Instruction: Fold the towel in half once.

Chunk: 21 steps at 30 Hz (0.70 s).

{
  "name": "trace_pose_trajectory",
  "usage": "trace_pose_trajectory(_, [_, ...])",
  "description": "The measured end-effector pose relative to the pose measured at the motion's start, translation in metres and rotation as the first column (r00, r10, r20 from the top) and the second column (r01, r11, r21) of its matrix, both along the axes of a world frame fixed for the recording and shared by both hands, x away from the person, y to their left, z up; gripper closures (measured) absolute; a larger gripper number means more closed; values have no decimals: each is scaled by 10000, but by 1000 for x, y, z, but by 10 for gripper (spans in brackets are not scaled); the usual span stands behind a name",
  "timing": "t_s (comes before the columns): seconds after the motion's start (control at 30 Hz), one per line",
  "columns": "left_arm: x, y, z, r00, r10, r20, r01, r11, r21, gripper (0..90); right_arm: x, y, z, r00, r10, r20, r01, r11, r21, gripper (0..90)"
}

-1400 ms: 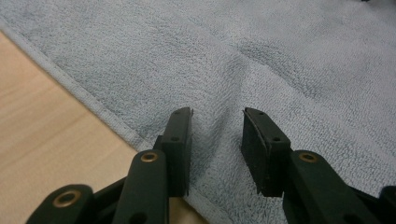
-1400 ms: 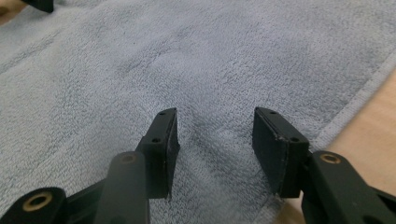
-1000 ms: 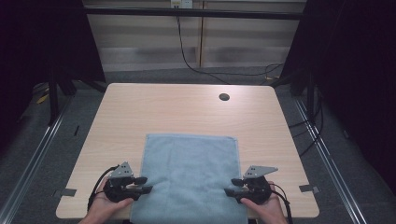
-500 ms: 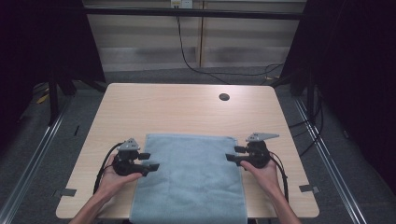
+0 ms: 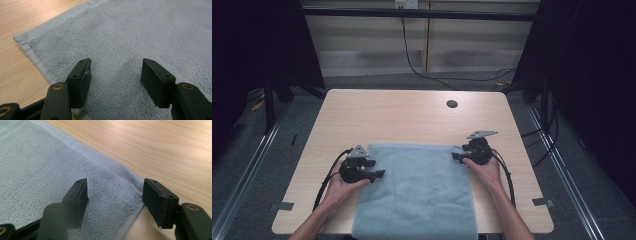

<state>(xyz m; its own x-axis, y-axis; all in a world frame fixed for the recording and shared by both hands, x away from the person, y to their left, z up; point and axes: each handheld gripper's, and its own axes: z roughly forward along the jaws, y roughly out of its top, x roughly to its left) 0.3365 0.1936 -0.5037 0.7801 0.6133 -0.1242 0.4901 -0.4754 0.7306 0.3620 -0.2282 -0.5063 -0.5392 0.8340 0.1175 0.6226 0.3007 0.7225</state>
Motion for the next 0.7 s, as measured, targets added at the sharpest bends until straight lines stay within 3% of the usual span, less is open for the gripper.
trace_pose_trajectory(0.07, [-2, 0, -1, 9998, -62, 210, 61, 10000, 69, 410, -2, 3, -1, 9999, -79, 154, 83, 9996, -255, 374])
trace_pose_trajectory(0.17, [-2, 1, -1, 9999, -34, 97, 34, 10000, -8, 410, -3, 7, -1, 9995, -148, 269, 162, 9985, -522, 387])
trace_pose_trajectory(0.23, [-1, 3, -1, 10000, -23, -27, 23, 9999, -97, 410, -4, 7, -1, 9992, -211, 333, 236, 9969, -747, 446])
trace_pose_trajectory(0.3, [0, 5, 0, 9991, 156, -384, -173, 9989, -446, 402, -5, 6, 0, 9992, -167, 361, 193, 9972, -720, 571])
trace_pose_trajectory(0.37, [-1, 6, 1, 9989, 105, -455, -122, 9992, -376, 393, -7, 4, 1, 9998, 101, 178, -93, 9990, -426, 732])
trace_pose_trajectory(0.47, [1, 7, 3, 9951, 183, -972, -235, 9983, -530, 386, -8, 2, 0, 9997, 165, 155, -162, 9997, -197, 822])
trace_pose_trajectory(0.53, [6, 9, 5, 9893, 157, -1447, -320, 9933, -1111, 347, -8, 3, 0, 9999, 141, 99, -138, 9997, -222, 835])
trace_pose_trajectory(0.6, [11, 12, 10, 9950, 381, -926, -451, 9962, -747, 374, -8, 2, 0, 9999, 135, 42, -135, 9998, -139, 841])
trace_pose_trajectory(0.63, [16, 15, 13, 9935, 421, -1057, -517, 9947, -891, 373, -7, 1, -1, 9997, 221, 101, -220, 9997, -67, 842])
trace_pose_trajectory(0.67, [21, 20, 15, 9931, 584, -1018, -713, 9891, -1285, 374, -7, 1, 0, 9998, 199, 42, -199, 9998, -33, 844])
trace_pose_trajectory(0.7, [25, 23, 18, 9921, 862, -909, -984, 9853, -1397, 393, -7, 1, -1, 9997, 219, 53, -219, 9998, -7, 846])
